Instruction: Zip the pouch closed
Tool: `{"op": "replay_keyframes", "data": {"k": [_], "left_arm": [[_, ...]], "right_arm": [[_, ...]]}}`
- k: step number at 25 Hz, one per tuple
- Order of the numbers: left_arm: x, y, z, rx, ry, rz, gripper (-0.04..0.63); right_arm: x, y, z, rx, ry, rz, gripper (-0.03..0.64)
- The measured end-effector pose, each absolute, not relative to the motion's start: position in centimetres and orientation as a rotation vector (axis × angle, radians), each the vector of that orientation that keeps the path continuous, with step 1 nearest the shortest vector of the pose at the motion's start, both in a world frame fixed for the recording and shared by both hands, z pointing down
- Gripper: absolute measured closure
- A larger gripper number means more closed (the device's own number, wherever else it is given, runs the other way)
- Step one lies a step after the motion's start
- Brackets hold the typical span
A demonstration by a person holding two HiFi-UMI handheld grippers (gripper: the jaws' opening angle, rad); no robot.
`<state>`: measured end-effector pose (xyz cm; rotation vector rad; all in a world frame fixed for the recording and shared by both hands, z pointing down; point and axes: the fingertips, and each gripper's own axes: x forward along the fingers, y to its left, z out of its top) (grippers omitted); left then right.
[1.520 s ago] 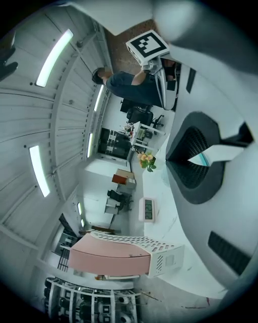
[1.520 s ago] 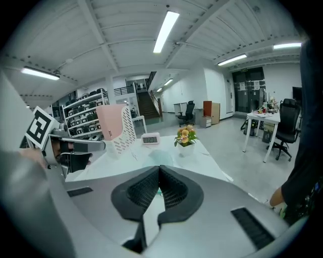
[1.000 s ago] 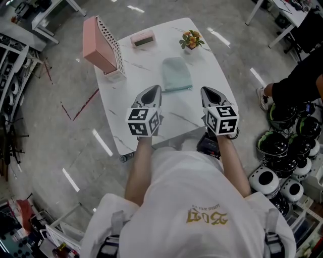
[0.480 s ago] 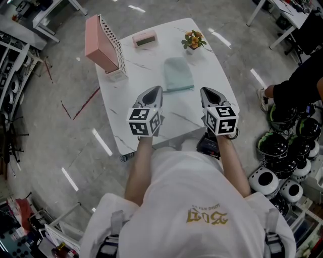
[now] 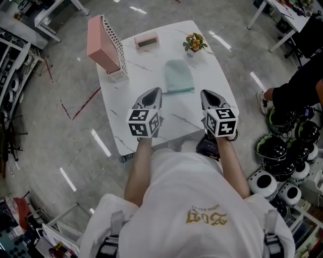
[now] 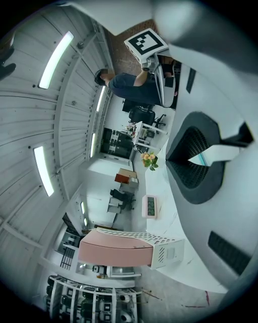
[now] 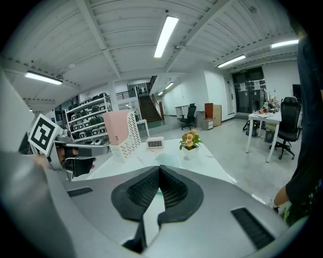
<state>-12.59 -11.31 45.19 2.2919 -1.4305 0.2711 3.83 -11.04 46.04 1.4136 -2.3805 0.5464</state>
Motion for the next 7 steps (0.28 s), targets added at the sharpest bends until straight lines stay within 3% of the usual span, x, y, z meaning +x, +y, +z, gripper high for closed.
{"op": "replay_keyframes", "data": {"k": [7], "left_arm": [[-13.02,-10.98,45.45,2.279,-1.441,0.271,0.578]], "right_arm": [[3.79,-10.65,46.39,1.406,-2.383,0.561,0.604]]}}
